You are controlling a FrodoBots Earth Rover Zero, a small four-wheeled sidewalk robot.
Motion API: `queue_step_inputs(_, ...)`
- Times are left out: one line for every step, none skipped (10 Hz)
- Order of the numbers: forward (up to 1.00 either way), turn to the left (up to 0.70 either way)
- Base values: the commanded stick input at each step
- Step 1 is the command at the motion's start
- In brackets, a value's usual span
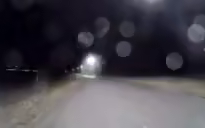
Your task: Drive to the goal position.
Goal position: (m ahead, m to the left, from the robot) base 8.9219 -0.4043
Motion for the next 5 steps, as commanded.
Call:
queue_step_inputs(1.00,0.00)
queue_step_inputs(1.00,0.00)
queue_step_inputs(1.00,0.00)
queue_step_inputs(1.00,0.00)
queue_step_inputs(1.00,0.00)
